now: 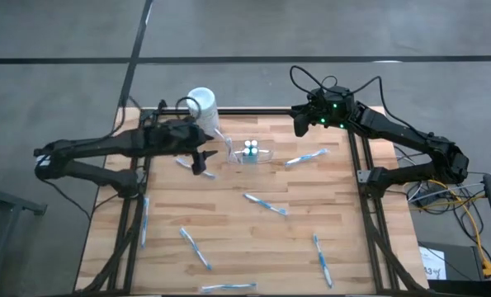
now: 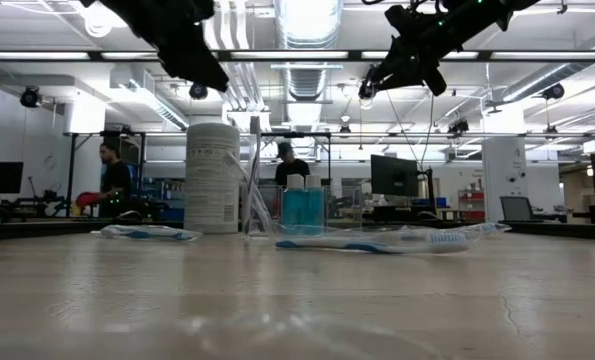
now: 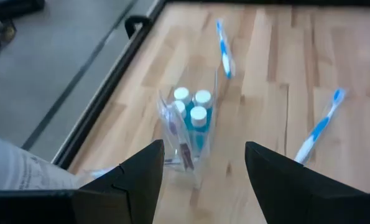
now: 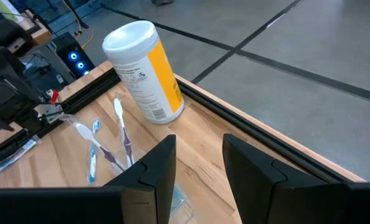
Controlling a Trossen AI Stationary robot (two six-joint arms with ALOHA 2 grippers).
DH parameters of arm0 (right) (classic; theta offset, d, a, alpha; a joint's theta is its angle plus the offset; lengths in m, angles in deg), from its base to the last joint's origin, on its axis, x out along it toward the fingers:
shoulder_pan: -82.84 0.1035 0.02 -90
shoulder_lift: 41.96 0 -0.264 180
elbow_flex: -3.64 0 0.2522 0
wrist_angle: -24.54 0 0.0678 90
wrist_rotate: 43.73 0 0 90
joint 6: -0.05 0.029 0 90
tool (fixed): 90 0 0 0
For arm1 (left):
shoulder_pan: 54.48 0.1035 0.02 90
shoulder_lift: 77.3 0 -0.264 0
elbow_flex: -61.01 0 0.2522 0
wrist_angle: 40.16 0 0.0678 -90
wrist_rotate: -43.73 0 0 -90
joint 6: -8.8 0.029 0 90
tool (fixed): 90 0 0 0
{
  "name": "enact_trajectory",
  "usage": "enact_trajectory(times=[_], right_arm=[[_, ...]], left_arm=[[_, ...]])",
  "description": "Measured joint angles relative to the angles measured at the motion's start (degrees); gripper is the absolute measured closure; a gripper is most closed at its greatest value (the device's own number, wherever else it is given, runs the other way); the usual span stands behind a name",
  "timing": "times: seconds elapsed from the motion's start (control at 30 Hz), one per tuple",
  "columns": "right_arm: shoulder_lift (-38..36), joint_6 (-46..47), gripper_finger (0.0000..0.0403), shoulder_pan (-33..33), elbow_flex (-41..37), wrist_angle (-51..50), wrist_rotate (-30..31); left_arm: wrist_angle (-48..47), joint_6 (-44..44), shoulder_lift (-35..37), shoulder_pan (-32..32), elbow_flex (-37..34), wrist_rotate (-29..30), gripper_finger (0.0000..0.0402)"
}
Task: Pick & Place toothbrushing station
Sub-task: Adjust the transparent organizer
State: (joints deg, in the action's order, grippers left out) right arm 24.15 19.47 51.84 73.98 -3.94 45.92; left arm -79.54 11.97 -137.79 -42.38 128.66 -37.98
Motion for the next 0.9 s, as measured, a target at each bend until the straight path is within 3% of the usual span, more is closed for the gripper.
enact_trajectory(times=[0.47,0.9], right_arm=[[0.0,0.0,0.0275,0.01,0.0,-0.01,-0.01],[0.0,0.0,0.0275,0.01,-0.01,0.0,0.0]], left_arm=[[-0.32,6.04,-18.36,-0.22,15.76,0.04,0.0173],[-1.08,6.81,-33.28,-0.26,25.7,-6.36,0.0173]])
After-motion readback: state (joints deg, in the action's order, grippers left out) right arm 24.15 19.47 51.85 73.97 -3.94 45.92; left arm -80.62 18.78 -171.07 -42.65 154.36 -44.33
